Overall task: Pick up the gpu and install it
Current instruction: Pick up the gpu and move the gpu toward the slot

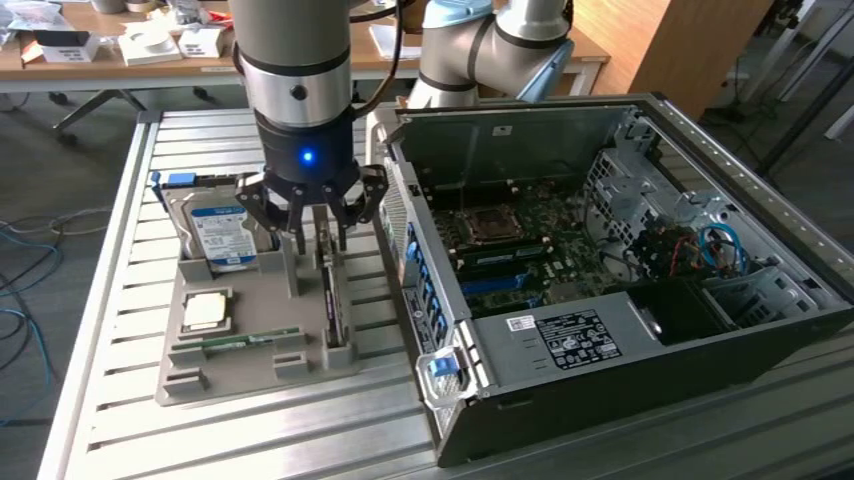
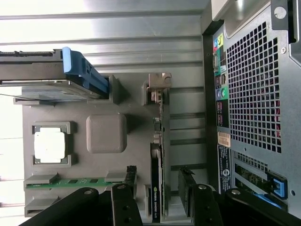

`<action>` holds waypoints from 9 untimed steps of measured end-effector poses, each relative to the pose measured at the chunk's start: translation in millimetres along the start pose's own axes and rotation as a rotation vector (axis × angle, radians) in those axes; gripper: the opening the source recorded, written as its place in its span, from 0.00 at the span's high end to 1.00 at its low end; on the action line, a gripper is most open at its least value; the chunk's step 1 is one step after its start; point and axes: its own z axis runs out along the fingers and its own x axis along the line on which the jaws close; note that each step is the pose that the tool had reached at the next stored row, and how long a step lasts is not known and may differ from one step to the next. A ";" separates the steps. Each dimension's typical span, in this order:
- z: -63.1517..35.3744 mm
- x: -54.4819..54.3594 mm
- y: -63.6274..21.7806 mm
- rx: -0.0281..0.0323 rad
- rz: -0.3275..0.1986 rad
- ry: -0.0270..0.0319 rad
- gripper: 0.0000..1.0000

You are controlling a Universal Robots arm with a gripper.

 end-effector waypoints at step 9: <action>0.4 -0.2 -2.4 -0.0003 0.000 -0.0002 0.51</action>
